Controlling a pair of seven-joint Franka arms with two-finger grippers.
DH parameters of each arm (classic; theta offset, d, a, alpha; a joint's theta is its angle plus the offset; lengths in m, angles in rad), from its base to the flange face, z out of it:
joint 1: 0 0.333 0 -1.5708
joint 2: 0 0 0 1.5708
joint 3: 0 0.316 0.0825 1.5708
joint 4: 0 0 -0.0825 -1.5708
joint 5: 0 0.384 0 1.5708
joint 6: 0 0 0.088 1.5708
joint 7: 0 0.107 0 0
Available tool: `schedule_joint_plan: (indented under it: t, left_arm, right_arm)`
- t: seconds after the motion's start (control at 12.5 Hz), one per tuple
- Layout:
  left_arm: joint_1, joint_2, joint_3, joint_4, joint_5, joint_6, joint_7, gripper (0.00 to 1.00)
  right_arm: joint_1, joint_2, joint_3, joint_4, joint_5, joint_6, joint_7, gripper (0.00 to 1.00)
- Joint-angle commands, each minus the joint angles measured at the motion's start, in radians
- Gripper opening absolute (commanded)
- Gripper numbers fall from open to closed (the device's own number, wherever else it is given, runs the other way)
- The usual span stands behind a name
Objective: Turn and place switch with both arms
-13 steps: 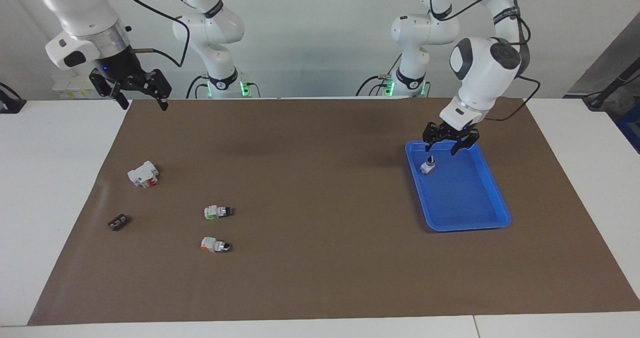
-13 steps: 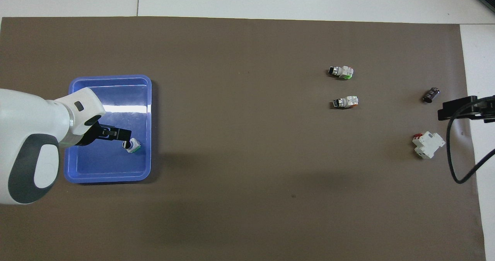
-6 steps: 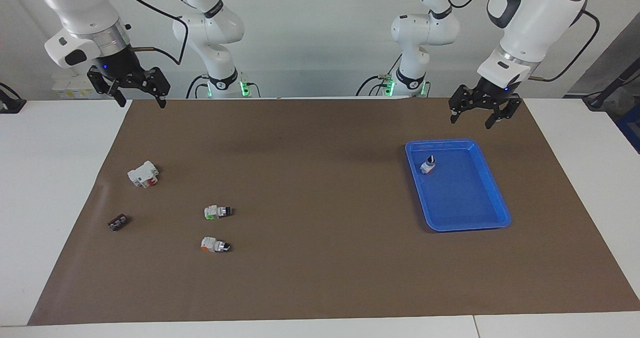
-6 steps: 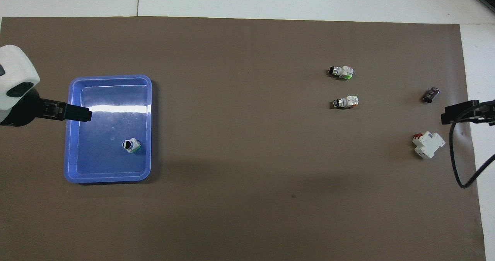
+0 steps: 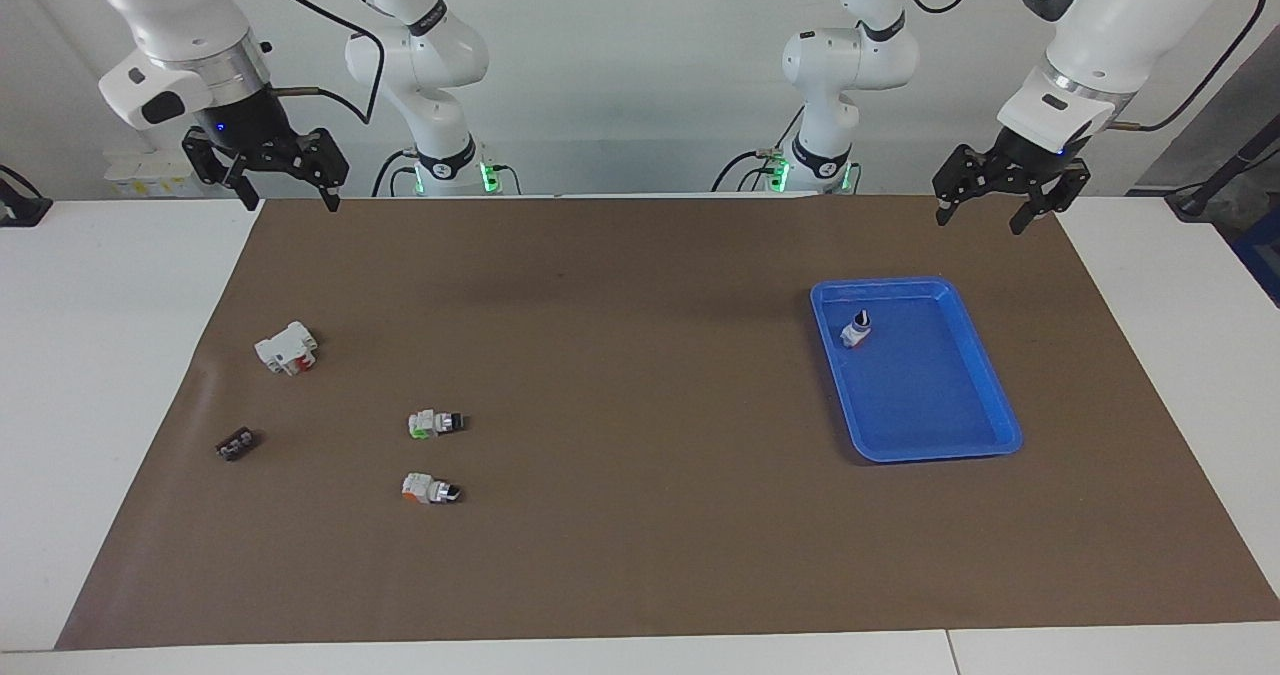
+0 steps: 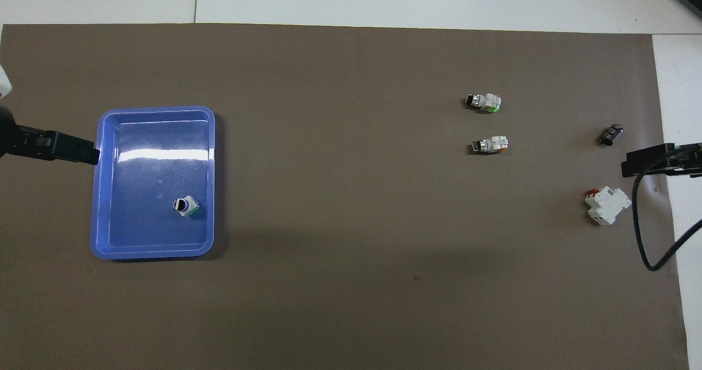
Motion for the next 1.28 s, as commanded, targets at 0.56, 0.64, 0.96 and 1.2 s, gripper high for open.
schedule_joint_plan:
  t: [0.56,0.64,0.96,1.2]
  left_arm:
    - [0.032,0.027,-0.043,0.063,0.05,-0.054,-0.005,1.0]
    - [0.032,0.024,-0.049,0.061,0.05,-0.051,-0.006,1.0]
    - [0.046,0.021,-0.067,0.049,0.056,-0.054,-0.009,1.0]
    - [0.044,0.019,-0.069,0.052,0.065,-0.057,-0.011,1.0]
  right_arm:
    - [0.0,-0.02,0.0,-0.005,-0.009,-0.013,-0.02,1.0]
    - [0.0,-0.02,0.0,-0.005,-0.009,-0.013,-0.02,1.0]
    - [0.0,-0.02,0.0,-0.005,-0.009,-0.013,-0.02,1.0]
    - [0.0,-0.02,0.0,-0.005,-0.009,-0.013,-0.02,1.0]
